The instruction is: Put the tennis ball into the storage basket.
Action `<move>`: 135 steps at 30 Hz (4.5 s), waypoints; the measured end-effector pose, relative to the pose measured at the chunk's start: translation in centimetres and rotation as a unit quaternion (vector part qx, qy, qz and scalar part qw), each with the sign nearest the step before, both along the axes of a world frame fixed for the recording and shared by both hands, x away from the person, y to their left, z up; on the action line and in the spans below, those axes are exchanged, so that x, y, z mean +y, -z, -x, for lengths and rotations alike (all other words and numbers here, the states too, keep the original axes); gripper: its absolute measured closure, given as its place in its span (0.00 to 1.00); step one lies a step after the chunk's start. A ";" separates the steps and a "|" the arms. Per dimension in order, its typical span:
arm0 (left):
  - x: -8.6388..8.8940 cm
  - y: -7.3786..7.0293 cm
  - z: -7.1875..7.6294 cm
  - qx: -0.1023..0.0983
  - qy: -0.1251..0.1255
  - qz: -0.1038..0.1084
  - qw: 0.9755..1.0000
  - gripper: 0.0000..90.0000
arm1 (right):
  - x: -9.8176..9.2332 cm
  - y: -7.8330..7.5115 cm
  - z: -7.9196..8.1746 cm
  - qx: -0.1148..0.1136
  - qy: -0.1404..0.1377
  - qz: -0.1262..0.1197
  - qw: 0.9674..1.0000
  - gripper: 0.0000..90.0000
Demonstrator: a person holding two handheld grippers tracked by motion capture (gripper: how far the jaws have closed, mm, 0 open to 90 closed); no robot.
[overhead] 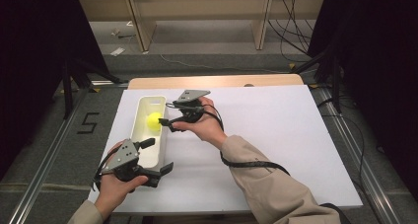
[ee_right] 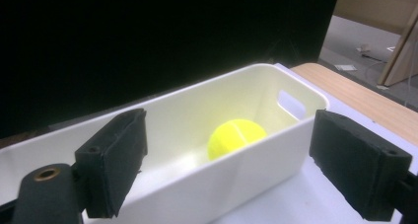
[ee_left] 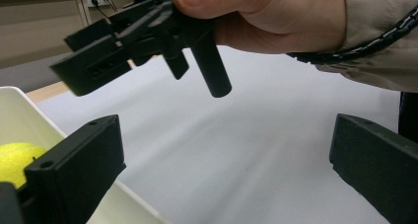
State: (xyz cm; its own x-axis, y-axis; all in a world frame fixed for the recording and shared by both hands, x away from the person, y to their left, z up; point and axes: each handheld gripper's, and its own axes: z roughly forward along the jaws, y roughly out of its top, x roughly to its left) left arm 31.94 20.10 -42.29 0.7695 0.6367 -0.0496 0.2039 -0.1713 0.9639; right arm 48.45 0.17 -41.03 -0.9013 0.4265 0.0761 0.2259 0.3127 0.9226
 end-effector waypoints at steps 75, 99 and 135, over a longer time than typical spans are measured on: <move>0.0 0.0 -0.1 -0.002 -0.002 -0.003 1.000 0.00 | -13.0 1.2 3.4 0.004 0.075 0.004 0.997 0.19; 0.0 0.0 -0.1 -0.002 -0.004 -0.003 1.000 0.00 | -16.8 1.0 4.7 0.001 0.103 -0.003 0.995 0.19; 0.0 0.0 -0.1 -0.001 -0.005 -0.002 1.000 0.00 | -21.4 1.1 6.8 -0.003 0.137 -0.003 0.991 0.19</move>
